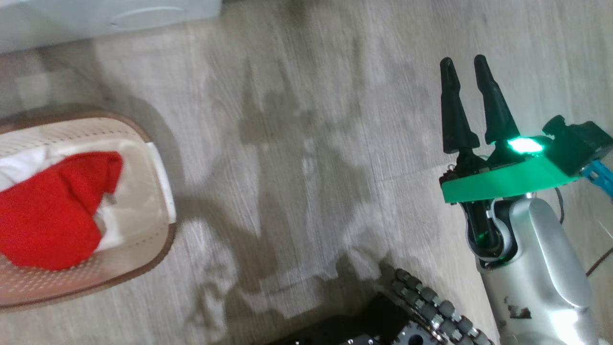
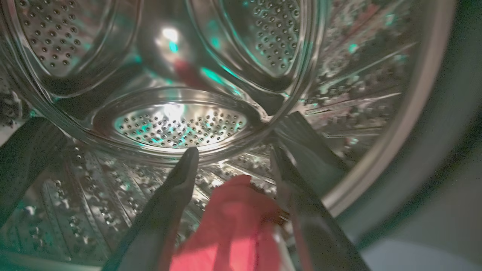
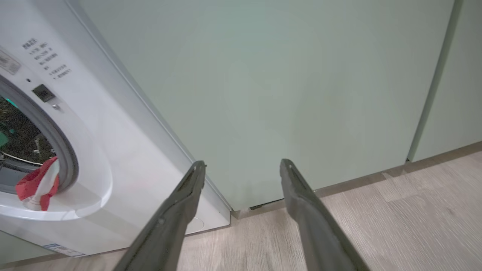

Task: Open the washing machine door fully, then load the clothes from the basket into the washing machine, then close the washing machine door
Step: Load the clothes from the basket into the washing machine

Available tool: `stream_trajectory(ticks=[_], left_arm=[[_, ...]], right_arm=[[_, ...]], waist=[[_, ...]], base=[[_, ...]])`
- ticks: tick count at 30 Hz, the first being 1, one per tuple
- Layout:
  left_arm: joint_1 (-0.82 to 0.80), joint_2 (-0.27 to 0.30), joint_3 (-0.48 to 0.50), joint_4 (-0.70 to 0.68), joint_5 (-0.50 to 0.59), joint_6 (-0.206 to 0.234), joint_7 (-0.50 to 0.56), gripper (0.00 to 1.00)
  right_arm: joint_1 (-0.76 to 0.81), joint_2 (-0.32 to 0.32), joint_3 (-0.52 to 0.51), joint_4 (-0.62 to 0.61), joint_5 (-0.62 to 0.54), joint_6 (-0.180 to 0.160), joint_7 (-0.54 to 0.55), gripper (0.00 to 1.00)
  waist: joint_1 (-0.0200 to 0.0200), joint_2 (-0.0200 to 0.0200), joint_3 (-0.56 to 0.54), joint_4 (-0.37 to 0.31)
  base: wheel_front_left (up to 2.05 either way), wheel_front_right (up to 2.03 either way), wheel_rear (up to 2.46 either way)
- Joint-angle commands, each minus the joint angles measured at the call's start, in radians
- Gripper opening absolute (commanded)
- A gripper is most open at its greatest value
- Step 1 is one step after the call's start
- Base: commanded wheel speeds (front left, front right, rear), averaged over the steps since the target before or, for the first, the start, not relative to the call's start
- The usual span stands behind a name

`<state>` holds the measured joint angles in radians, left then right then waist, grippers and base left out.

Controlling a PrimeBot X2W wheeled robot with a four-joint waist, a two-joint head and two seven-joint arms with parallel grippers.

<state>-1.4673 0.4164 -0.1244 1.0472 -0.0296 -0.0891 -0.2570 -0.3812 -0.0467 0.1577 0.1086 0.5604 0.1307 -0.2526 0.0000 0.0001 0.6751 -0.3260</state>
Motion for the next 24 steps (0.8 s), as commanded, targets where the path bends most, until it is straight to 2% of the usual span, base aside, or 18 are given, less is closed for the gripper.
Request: stream_trajectory(ticks=[1, 12, 19, 24], left_arm=[[0.019, 0.026, 0.013, -0.051, -0.011, 0.003, -0.005, 1.00], [0.427, -0.074, 0.033, -0.290, -0.081, -0.016, -0.005, 1.00], [0.709, -0.147, 0.046, -0.518, -0.075, 0.030, -0.005, 1.00], [0.888, -0.219, 0.099, -0.637, -0.121, 0.032, -0.005, 1.00]], right_arm=[[0.032, -0.004, 0.007, -0.026, -0.014, 0.000, -0.009, 1.00], [0.102, -0.004, -0.048, -0.019, -0.083, 0.000, -0.009, 1.00], [0.155, -0.004, -0.071, -0.032, -0.111, 0.000, -0.009, 1.00], [0.172, -0.004, -0.062, -0.035, -0.125, 0.000, -0.009, 1.00]], waist=[[0.0000, -0.0001, -0.048, 0.041], [0.0000, -0.0001, -0.205, 0.149], [0.0000, -0.0001, -0.250, 0.199], [0.0000, -0.0001, -0.261, 0.205]], base=[[0.00, 0.00, 0.00], [0.00, 0.00, 0.00], [0.00, 0.00, 0.00], [0.00, 0.00, 0.00]])
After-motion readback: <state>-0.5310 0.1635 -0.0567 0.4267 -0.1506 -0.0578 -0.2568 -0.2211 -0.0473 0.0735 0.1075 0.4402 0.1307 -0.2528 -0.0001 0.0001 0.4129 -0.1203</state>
